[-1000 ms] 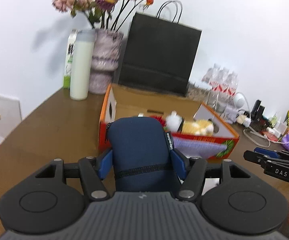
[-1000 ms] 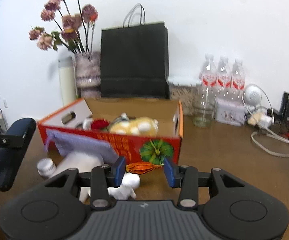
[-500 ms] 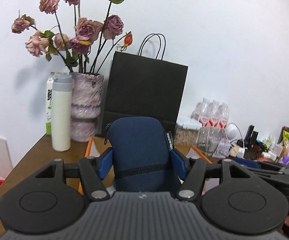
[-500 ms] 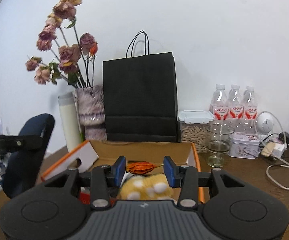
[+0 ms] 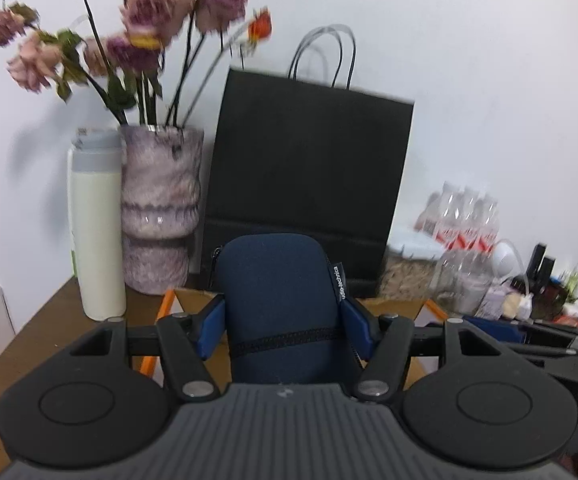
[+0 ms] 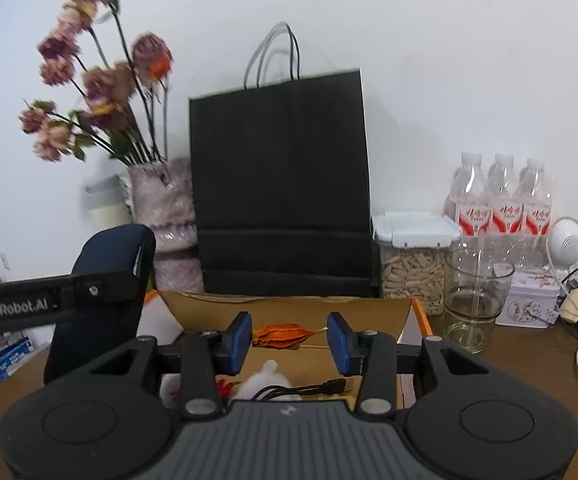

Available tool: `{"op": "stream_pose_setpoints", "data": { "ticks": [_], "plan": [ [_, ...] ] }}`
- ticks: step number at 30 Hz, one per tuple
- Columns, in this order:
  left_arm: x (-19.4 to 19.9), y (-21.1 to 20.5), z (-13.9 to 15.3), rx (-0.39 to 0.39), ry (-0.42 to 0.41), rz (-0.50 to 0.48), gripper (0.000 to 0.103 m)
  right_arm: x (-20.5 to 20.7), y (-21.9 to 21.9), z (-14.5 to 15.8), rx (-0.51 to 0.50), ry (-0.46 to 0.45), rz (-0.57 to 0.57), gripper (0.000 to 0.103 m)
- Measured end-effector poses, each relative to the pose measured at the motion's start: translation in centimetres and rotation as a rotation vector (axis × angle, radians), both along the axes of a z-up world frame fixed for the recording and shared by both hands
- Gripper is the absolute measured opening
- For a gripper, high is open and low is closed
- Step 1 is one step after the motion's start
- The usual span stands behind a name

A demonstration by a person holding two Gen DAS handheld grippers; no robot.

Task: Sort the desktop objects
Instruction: 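Carry flower and pouch over the box and open both tools inside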

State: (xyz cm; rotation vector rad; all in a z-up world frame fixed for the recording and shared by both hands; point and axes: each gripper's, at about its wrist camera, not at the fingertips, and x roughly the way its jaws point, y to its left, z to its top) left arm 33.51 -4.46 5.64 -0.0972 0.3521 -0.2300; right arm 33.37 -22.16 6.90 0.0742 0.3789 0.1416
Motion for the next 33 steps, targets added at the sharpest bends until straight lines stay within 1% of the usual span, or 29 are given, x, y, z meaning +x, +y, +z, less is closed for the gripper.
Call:
{"op": "stream_pose_setpoints", "data": {
  "ticks": [8, 14, 19, 20, 22, 25, 26, 27, 28, 29, 30, 31, 32, 33],
  "plan": [
    [2.9, -0.9, -2.4, 0.068, 0.067, -0.020, 0.063, 4.0, -0.3, -2.2, -0.034, 0.081, -0.025, 0.040],
    [3.4, -1.4, -4.2, 0.101, 0.125, -0.040, 0.063, 5.0, -0.5, -3.9, -0.056, 0.142, -0.034, 0.040],
    [3.2, -1.6, -4.7, 0.123, 0.129, -0.043, 0.062, 4.9, -0.1, -4.5, -0.081, 0.159, -0.028, 0.040],
    [3.1, -1.6, -4.6, 0.127, 0.123, -0.042, 0.061, 4.9, 0.0, -4.5, -0.083, 0.165, -0.028, 0.040],
    [2.8, -1.7, -4.4, 0.138, 0.100, -0.041, 0.061, 4.8, 0.1, -4.7, -0.089, 0.176, -0.028, 0.041],
    [2.5, -1.9, -4.2, 0.152, 0.082, -0.039, 0.063, 4.8, 0.3, -5.0, -0.098, 0.185, -0.029, 0.041],
    [2.5, -1.9, -4.2, 0.155, 0.085, -0.038, 0.067, 4.8, 0.3, -5.0, -0.100, 0.187, -0.029, 0.042],
    [2.6, -2.0, -4.3, 0.158, 0.089, -0.035, 0.074, 4.8, 0.4, -5.0, -0.102, 0.190, -0.029, 0.049],
    [2.6, -2.0, -4.3, 0.159, 0.092, -0.028, 0.078, 4.7, 0.4, -5.0, -0.105, 0.191, -0.032, 0.058],
    [2.7, -2.0, -4.3, 0.161, 0.094, -0.019, 0.087, 4.7, 0.4, -5.0, -0.112, 0.189, -0.042, 0.064],
    [2.6, -2.0, -4.3, 0.162, 0.092, -0.012, 0.094, 4.7, 0.4, -5.0, -0.121, 0.187, -0.052, 0.074],
    [2.6, -1.9, -4.2, 0.162, 0.088, -0.006, 0.097, 4.6, 0.4, -4.9, -0.125, 0.184, -0.059, 0.083],
    [2.4, -1.9, -4.0, 0.161, 0.079, 0.005, 0.103, 4.6, 0.3, -4.8, -0.123, 0.180, -0.062, 0.085],
    [2.3, -1.8, -3.9, 0.158, 0.071, 0.012, 0.103, 4.6, 0.1, -4.7, -0.117, 0.181, -0.068, 0.088]
  ]
}}
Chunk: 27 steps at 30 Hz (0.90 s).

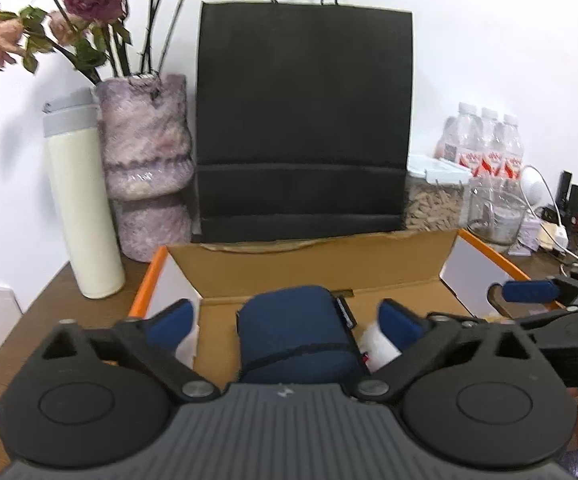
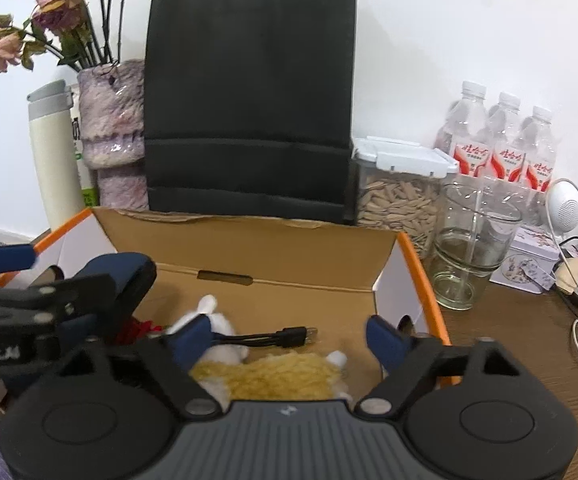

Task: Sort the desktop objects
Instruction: 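Carry flower and pouch over the box and open both tools inside, then withdraw both open tools from the box, then move both open tools toward the white tissue and bottle cap on the table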

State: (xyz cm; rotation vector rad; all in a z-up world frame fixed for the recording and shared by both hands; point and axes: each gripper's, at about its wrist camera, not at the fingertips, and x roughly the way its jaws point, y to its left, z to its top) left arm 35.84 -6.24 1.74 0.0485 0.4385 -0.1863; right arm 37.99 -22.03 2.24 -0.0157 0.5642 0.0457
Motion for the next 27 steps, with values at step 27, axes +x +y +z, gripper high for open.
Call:
{"op": "stream_pose_setpoints", "data": {
  "ticks": [27],
  "plan": [
    [-3.5, 2.7, 0.9, -0.076, -0.045, 0.091, 0.103, -3.7, -1.1, 1.6, 0.020, -0.080, -0.006, 0.102]
  ]
}}
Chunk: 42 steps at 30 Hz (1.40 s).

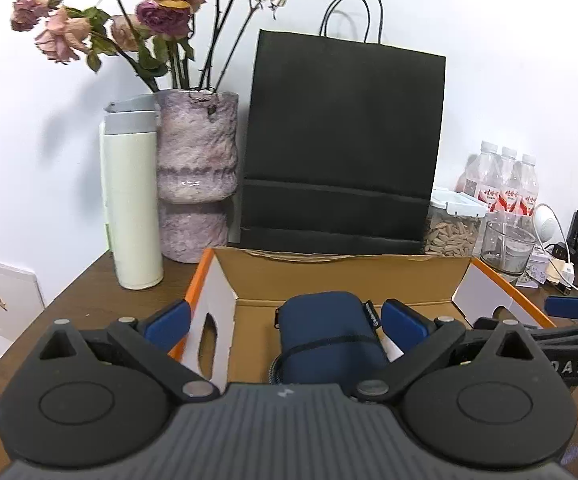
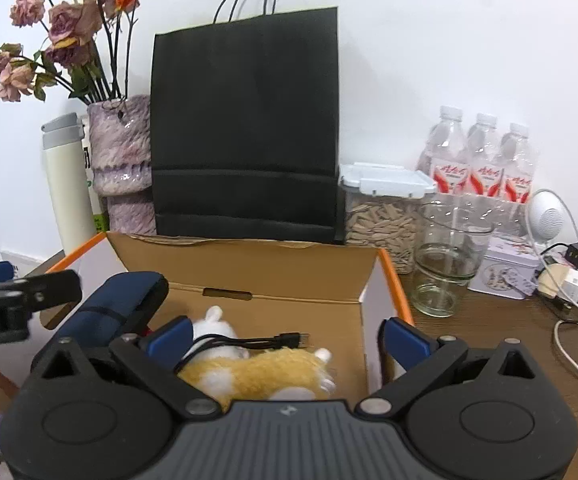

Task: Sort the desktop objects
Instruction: 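Move both open tools toward the white tissue and bottle cap on the table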

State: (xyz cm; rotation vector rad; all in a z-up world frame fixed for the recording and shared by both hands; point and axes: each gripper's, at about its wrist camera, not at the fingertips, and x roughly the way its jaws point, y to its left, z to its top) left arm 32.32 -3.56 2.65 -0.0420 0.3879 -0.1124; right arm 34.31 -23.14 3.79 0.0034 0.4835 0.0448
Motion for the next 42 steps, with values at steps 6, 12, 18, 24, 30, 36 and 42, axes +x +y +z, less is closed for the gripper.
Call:
{"op": "stream_pose_setpoints", "data": {
  "ticks": [6, 12, 18, 24, 30, 36, 42],
  "plan": [
    [-1.9, 0.8, -0.4, -0.006, 0.006, -0.015, 0.103, -2.5, -0.9, -0.2, 0.010, -0.035, -0.014, 0.102],
    [-3.9, 2.0, -0.8, -0.026, 0.017, 0.016, 0.103, -5.8, -1.3, -0.3, -0.007, -0.081, -0.016, 0.102],
    [-5.9, 3.0, -1.2, -0.022, 0.033, 0.050, 0.103, -8.6, -1.7, -0.6, -0.028, -0.078, -0.014, 0.102],
    [-7.8, 3.7, -1.8, -0.010, 0.056, 0.065, 0.103, -10.9, -2.0, -1.8, -0.036, -0.046, -0.004, 0.102],
    [-9.6, 3.9, -2.4, 0.010, 0.074, 0.058, 0.103, -12.9, -1.5, -2.4, -0.049, -0.030, 0.013, 0.102],
    [-11.0, 3.9, -2.9, 0.024, 0.105, 0.047, 0.103, -14.0, -1.1, -2.8, -0.057, -0.008, 0.029, 0.102],
    [-11.9, 3.3, -3.5, 0.049, 0.125, 0.018, 0.103, -15.0, -0.8, -3.1, -0.054, 0.006, 0.045, 0.102]
  ]
}}
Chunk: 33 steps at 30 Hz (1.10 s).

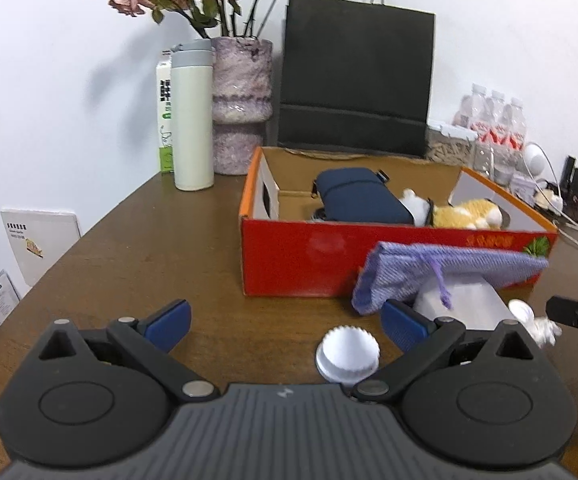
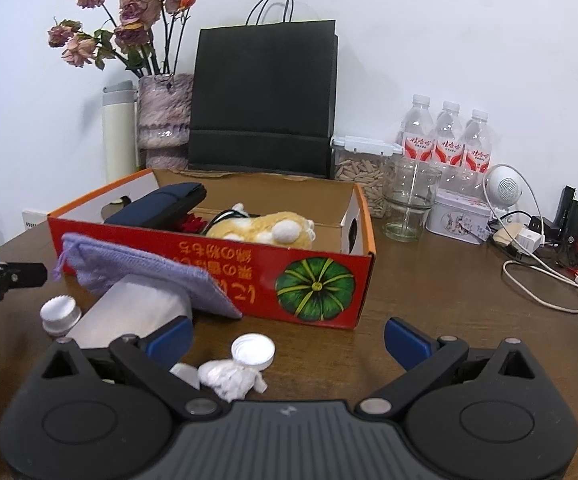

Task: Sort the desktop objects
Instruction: 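Move both open tools toward the white tissue and bottle cap on the table, then grasp the crumpled white tissue with the right tool while the left tool grasps the white bottle cap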

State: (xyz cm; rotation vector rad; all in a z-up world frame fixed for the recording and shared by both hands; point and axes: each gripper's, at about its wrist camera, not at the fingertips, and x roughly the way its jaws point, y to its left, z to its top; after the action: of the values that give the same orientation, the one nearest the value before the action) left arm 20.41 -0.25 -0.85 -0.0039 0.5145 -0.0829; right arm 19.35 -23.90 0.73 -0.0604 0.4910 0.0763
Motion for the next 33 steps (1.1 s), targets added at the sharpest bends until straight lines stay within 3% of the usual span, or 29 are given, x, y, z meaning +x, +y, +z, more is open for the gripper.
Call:
{"op": "stream_pose_setpoints", "data": {
  "ticks": [11, 13, 17, 19, 23, 33],
  "plan": [
    [-0.6, -1.6, -1.2, 0.073, 0.034, -0.042, 0.103, 0.0, 0.9, -1.0, -0.032, 0.060, 0.033, 0.091],
    [-0.5, -1.7, -1.4, 0.077, 0.044, -0.045, 0.103, 0.2, 0.8, -1.2, -0.022, 0.078, 0.036, 0.084],
    [0.0, -2.1, -1.8, 0.102, 0.067, -0.049, 0.103, 0.6, 0.7, -1.6, 0.005, 0.109, 0.042, 0.083],
    [0.2, -2.3, -1.9, 0.107, 0.076, -0.060, 0.103, 0.7, 0.7, -1.5, 0.025, 0.117, 0.051, 0.071],
    [0.5, -2.8, -2.2, 0.123, 0.090, -0.080, 0.103, 1.0, 0.7, -1.7, 0.041, 0.136, 0.060, 0.069],
    [2.3, -2.4, -2.7, 0.067, 0.145, -0.091, 0.102, 1.6, 0.3, -2.1, 0.074, 0.181, 0.056, 0.047]
  ]
}}
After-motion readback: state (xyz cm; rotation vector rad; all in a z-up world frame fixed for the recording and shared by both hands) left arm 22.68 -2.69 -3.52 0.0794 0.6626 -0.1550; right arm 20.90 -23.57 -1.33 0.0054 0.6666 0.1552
